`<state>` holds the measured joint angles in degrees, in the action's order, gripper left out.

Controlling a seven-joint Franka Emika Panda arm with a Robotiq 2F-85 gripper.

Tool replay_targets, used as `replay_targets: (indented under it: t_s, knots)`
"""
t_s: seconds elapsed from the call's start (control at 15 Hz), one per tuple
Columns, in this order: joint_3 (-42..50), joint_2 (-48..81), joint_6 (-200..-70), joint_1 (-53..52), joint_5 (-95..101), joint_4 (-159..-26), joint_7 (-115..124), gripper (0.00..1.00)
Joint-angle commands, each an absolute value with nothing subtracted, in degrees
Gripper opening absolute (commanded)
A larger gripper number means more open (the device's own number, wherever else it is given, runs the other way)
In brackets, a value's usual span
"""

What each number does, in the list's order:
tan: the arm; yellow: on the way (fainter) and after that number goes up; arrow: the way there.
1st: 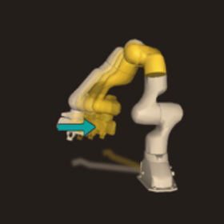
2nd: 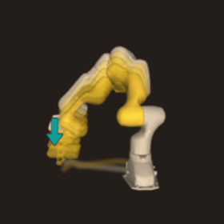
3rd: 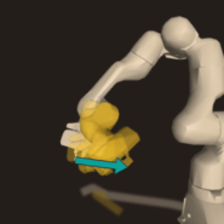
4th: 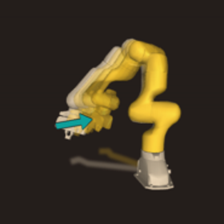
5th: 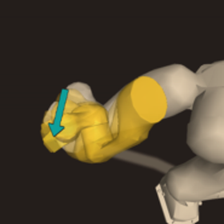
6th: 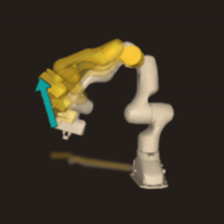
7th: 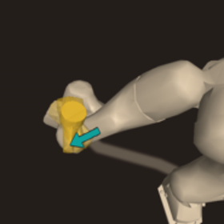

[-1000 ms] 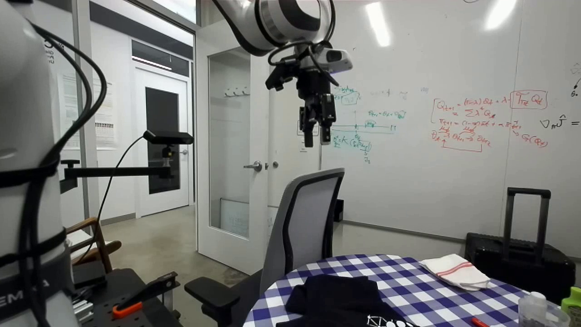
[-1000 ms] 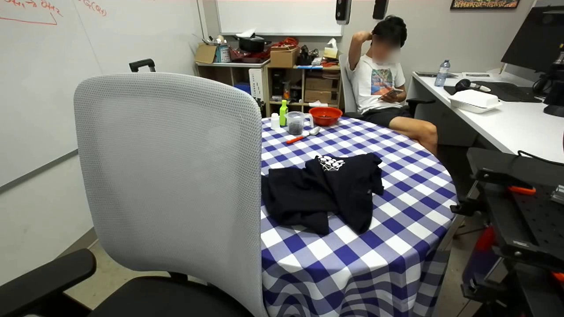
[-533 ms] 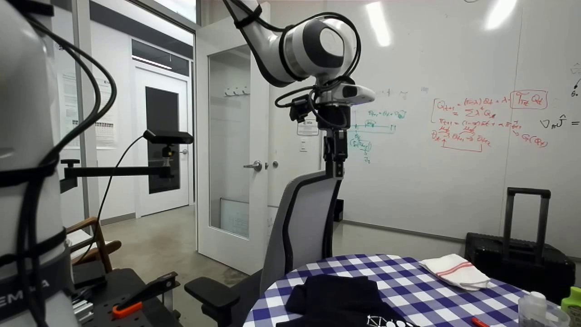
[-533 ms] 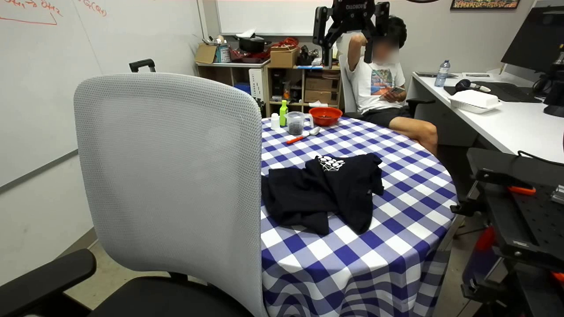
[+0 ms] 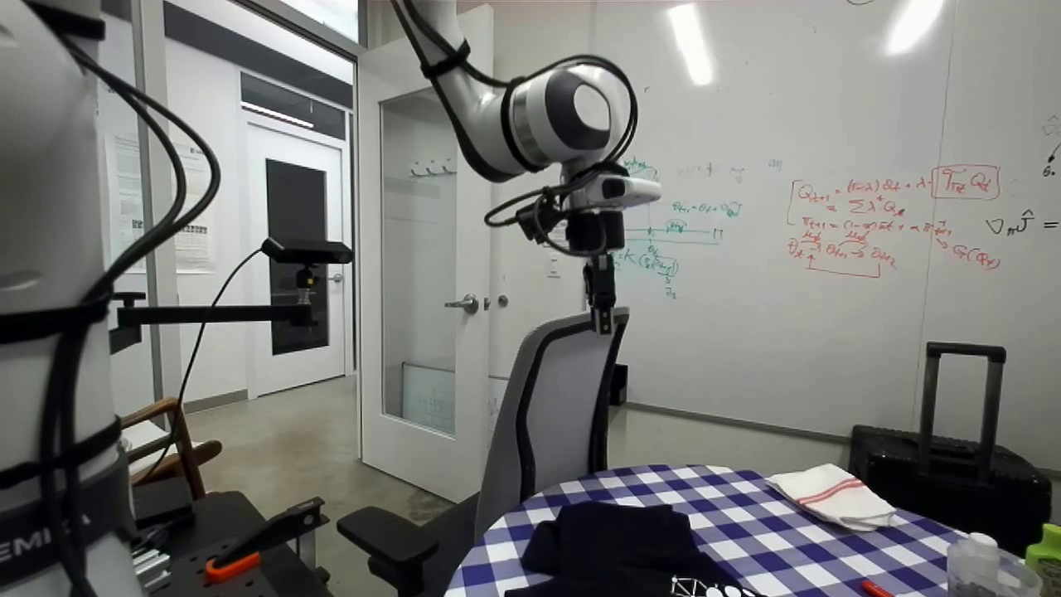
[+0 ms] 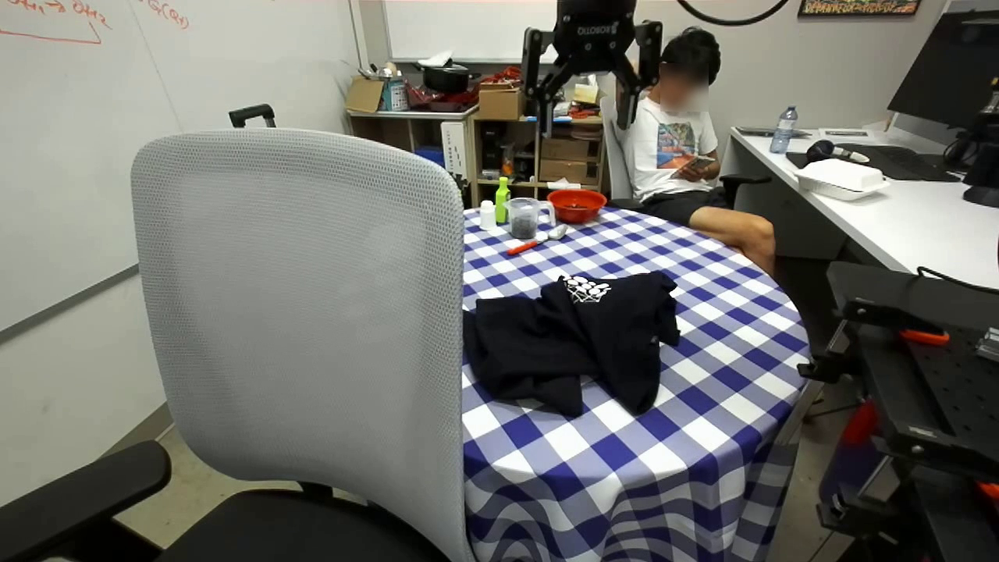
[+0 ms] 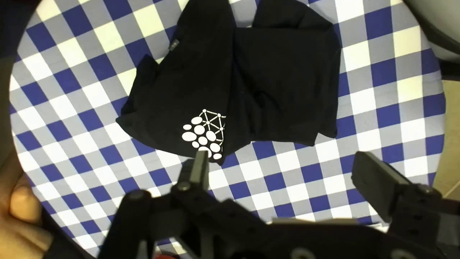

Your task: Put the black t-shirt on the backrest of the grey chair

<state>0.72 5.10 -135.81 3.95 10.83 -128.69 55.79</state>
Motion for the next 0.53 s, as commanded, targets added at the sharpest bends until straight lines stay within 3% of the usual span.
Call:
replay_targets:
  t_s: [0.0,0.47]
  knots:
    - [3.3,17.2,-140.1,0.5,16.2,-123.8,71.3,1.0]
    - [9.8,28.1,-147.2,-1.5,8.9,-125.6,85.7,1.0]
